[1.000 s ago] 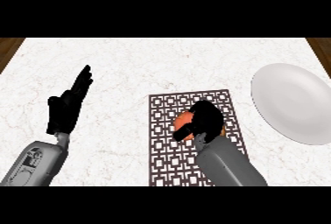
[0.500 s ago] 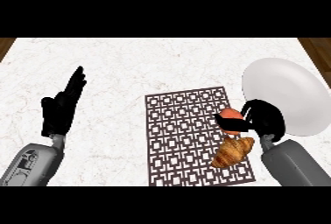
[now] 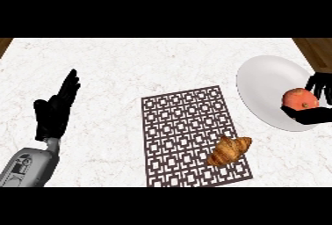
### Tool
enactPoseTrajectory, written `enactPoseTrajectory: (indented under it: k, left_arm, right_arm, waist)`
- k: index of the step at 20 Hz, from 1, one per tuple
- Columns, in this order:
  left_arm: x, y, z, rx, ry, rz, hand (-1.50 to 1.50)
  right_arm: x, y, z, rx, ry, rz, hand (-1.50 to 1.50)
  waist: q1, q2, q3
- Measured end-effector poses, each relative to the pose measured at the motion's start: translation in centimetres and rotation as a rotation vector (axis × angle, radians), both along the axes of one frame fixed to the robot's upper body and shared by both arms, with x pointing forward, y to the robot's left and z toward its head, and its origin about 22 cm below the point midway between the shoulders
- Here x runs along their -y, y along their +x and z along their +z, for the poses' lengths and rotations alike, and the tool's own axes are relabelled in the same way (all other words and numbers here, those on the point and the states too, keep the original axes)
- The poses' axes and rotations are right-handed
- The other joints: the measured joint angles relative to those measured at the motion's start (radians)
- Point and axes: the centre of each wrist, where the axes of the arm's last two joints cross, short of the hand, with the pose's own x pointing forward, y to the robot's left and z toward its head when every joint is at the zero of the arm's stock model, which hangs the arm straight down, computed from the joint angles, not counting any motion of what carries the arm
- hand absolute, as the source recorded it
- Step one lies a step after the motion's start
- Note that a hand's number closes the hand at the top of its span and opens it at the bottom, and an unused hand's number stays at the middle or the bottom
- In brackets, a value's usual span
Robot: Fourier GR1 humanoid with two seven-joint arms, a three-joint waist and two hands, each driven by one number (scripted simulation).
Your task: Pick the squash from the placemat and place it in the plate
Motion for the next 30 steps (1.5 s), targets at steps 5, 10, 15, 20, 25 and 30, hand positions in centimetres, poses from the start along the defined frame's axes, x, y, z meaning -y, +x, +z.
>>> enactPoseTrajectory:
  k: [5,10,15,20,25,30]
  left_arm:
    - [-0.2,-0.2,0.2,0.009,0.001,-0.003,0.0]
    - [0.5,0.0,0.5,0.017,0.002,-0.039,0.0]
    - [2.2,0.8,0.9,0.023,0.001,-0.091,0.0]
    - [2.7,0.9,1.1,0.018,0.001,-0.112,0.0]
    - [2.6,0.8,1.3,0.023,0.0,-0.117,0.0]
    - [2.9,0.6,0.6,0.022,0.005,-0.121,0.0]
  right_arm:
    - [5.3,-0.8,4.3,0.164,0.081,0.181,1.5]
    - [11.2,-2.5,6.9,0.218,0.197,0.336,1.5]
    - [15.8,-3.5,6.9,0.182,0.294,0.414,1.5]
    - [15.8,-1.8,5.1,0.133,0.328,0.435,1.5]
    - [13.0,1.1,2.7,0.077,0.31,0.477,1.5]
    - [9.6,3.4,-0.7,0.018,0.177,0.484,1.5]
  waist:
    - [0.013,0.003,0.0]
    - [0.05,0.015,-0.005]
    - [0.095,0.022,-0.01]
    - [0.116,0.021,-0.012]
    - [0.117,0.019,-0.013]
    - [0.121,0.02,-0.014]
